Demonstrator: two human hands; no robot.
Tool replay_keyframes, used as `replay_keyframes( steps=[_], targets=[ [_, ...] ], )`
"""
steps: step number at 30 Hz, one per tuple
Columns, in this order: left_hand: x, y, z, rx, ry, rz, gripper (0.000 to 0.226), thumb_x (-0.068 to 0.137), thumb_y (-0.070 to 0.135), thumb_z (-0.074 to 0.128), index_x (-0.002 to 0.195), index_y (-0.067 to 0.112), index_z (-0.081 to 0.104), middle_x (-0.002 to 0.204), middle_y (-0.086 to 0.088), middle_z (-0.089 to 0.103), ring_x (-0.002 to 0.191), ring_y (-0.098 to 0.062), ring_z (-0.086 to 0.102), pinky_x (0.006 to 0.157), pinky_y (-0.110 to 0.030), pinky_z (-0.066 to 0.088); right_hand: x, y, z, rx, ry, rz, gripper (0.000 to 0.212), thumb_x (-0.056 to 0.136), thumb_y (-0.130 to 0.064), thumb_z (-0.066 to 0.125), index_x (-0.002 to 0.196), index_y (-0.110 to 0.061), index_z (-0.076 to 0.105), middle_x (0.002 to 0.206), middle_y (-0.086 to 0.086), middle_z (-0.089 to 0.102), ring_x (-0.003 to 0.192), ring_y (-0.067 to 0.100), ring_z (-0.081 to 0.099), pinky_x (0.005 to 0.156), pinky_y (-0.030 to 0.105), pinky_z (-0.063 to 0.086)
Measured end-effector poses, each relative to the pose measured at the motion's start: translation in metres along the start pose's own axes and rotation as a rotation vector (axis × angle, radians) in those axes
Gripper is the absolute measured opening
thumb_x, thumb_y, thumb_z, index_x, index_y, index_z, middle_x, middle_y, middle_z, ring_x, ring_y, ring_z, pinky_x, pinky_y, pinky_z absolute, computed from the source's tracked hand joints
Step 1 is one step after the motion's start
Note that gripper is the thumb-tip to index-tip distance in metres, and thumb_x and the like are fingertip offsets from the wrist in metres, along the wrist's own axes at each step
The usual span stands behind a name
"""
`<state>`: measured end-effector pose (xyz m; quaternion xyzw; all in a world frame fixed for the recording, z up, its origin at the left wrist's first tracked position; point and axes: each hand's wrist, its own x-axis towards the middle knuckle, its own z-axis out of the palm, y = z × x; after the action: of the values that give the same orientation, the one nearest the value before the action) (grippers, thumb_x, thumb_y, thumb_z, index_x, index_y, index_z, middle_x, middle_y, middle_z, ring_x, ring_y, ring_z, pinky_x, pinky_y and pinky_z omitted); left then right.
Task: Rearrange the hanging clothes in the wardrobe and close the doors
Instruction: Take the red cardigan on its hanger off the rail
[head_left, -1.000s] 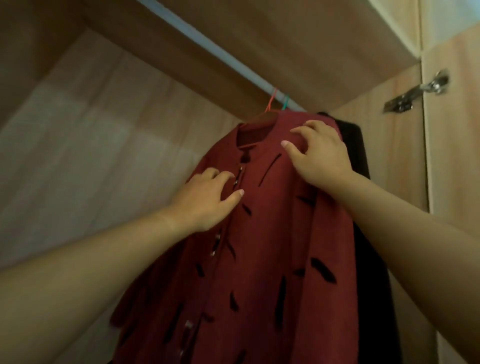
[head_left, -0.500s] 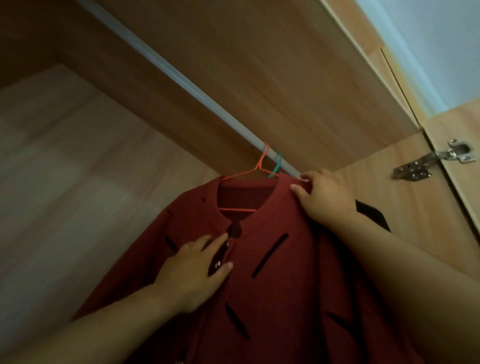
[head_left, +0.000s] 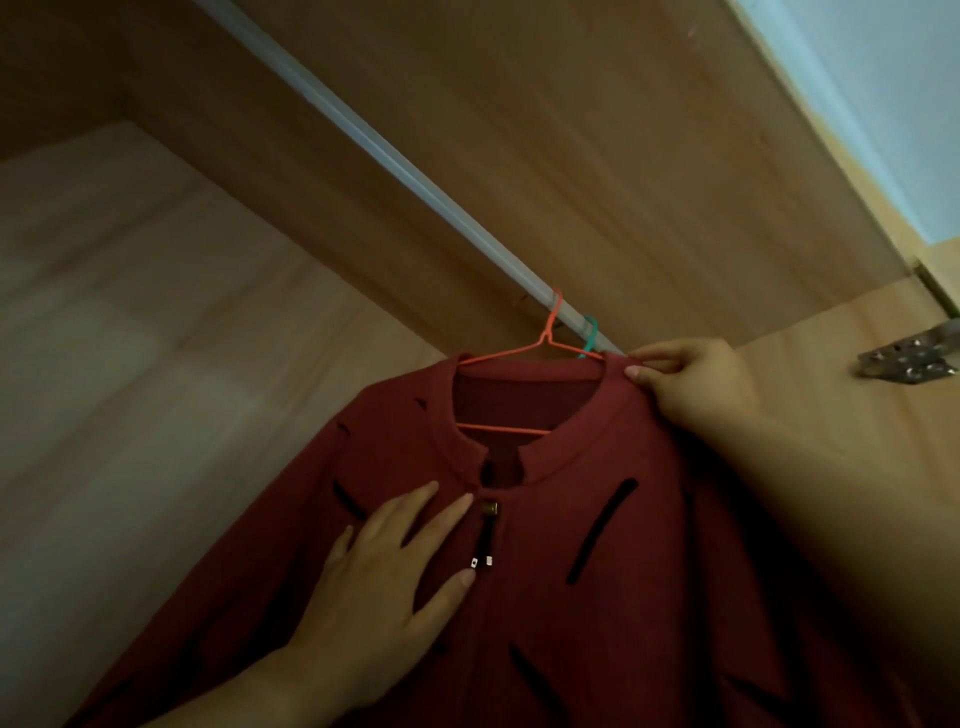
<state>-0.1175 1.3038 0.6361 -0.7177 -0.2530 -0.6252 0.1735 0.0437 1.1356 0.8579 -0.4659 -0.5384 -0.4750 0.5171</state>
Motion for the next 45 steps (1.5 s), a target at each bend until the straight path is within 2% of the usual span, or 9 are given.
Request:
replay_keyframes(
  steps=[6, 13, 17, 21, 24, 32, 35, 39, 45],
  targets=[
    [0.016, 0.000, -0.009, -0.030, 0.091, -0.006, 0.065, 0.070, 0.077, 0.003, 0.134, 0.064, -0.001, 0.155, 0.020, 0.003, 0.142, 0.000, 0.002, 0.117, -0.041, 0.018, 0.026, -0.006, -0.018, 0.003, 0.124, 0.080, 0.012, 0.078, -0.035, 0.071, 0.089, -0.033, 0.071, 0.095, -0.008, 0.072, 0.095, 0.014, 0.065, 0.087, 0.033, 0.051],
    [0.006, 0.003, -0.038, 0.000, 0.139, 0.072, 0.068, 0.070, 0.084, -0.004, 0.134, 0.065, 0.005, 0.155, 0.022, 0.009, 0.135, 0.008, 0.002, 0.113, -0.028, 0.016, 0.014, 0.014, -0.016, 0.093, 0.181, 0.027, 0.017, 0.077, -0.035, 0.071, 0.093, -0.033, 0.071, 0.094, -0.009, 0.073, 0.093, 0.015, 0.066, 0.084, 0.038, 0.053],
    [0.013, 0.008, -0.069, -0.034, 0.230, 0.103, 0.063, 0.080, 0.070, 0.018, 0.141, 0.054, 0.017, 0.154, 0.015, 0.020, 0.136, 0.003, 0.013, 0.107, -0.022, 0.015, -0.014, 0.013, -0.024, 0.167, 0.195, -0.021, 0.012, 0.080, -0.033, 0.068, 0.077, -0.044, 0.066, 0.090, -0.009, 0.072, 0.092, 0.015, 0.066, 0.084, 0.039, 0.053],
    [0.007, 0.001, -0.095, 0.050, 0.282, 0.164, 0.061, 0.086, 0.063, 0.025, 0.144, 0.044, 0.024, 0.150, 0.007, 0.032, 0.138, -0.012, 0.028, 0.111, -0.031, 0.025, -0.065, 0.005, -0.028, 0.150, 0.129, 0.005, 0.013, 0.082, -0.038, 0.067, 0.094, -0.039, 0.070, 0.088, -0.012, 0.069, 0.090, 0.012, 0.063, 0.080, 0.034, 0.051],
    [-0.011, -0.008, -0.112, 0.169, 0.251, 0.126, 0.063, 0.087, 0.061, 0.024, 0.144, 0.036, 0.031, 0.148, -0.001, 0.037, 0.134, -0.021, 0.035, 0.109, -0.037, 0.030, -0.112, -0.010, -0.025, 0.215, 0.071, 0.010, 0.011, 0.078, -0.040, 0.070, 0.088, -0.045, 0.069, 0.076, -0.015, 0.064, 0.081, 0.011, 0.062, 0.078, 0.032, 0.050],
    [-0.103, -0.032, -0.149, 0.280, -0.031, 0.211, 0.051, 0.089, 0.059, 0.025, 0.136, 0.041, 0.037, 0.099, -0.002, 0.052, 0.084, -0.023, 0.057, 0.066, -0.033, 0.046, -0.254, -0.031, -0.034, 0.396, -0.073, 0.133, 0.018, 0.077, -0.031, 0.073, 0.087, -0.045, 0.069, 0.079, -0.013, 0.067, 0.074, 0.002, 0.062, 0.080, 0.032, 0.053],
    [-0.141, -0.027, -0.152, 0.126, -0.049, 0.189, 0.037, 0.089, 0.057, 0.027, 0.121, 0.046, 0.042, 0.100, 0.002, 0.062, 0.088, -0.022, 0.063, 0.065, -0.036, 0.052, -0.312, -0.044, -0.044, 0.294, -0.083, 0.119, 0.019, 0.081, -0.031, 0.069, 0.093, -0.047, 0.067, 0.085, -0.019, 0.066, 0.081, -0.001, 0.062, 0.080, 0.021, 0.049],
    [-0.190, -0.012, -0.151, -0.095, 0.019, 0.036, 0.035, 0.086, 0.058, 0.035, 0.111, 0.040, 0.052, 0.100, 0.004, 0.071, 0.089, -0.026, 0.067, 0.069, -0.038, 0.053, -0.381, -0.061, -0.058, 0.029, -0.054, 0.012, 0.028, 0.092, -0.035, 0.051, 0.113, -0.025, 0.066, 0.086, -0.003, 0.062, 0.076, 0.012, 0.059, 0.068, 0.031, 0.048],
    [-0.230, 0.029, -0.162, -0.207, 0.130, -0.101, 0.032, 0.085, 0.054, 0.053, 0.098, 0.027, 0.065, 0.086, 0.003, 0.071, 0.079, -0.024, 0.066, 0.064, -0.029, 0.044, -0.422, -0.089, -0.106, -0.255, 0.041, -0.019, 0.033, 0.098, -0.035, 0.043, 0.113, -0.017, 0.067, 0.079, 0.009, 0.059, 0.069, 0.030, 0.056, 0.060, 0.041, 0.046]
  ],
)
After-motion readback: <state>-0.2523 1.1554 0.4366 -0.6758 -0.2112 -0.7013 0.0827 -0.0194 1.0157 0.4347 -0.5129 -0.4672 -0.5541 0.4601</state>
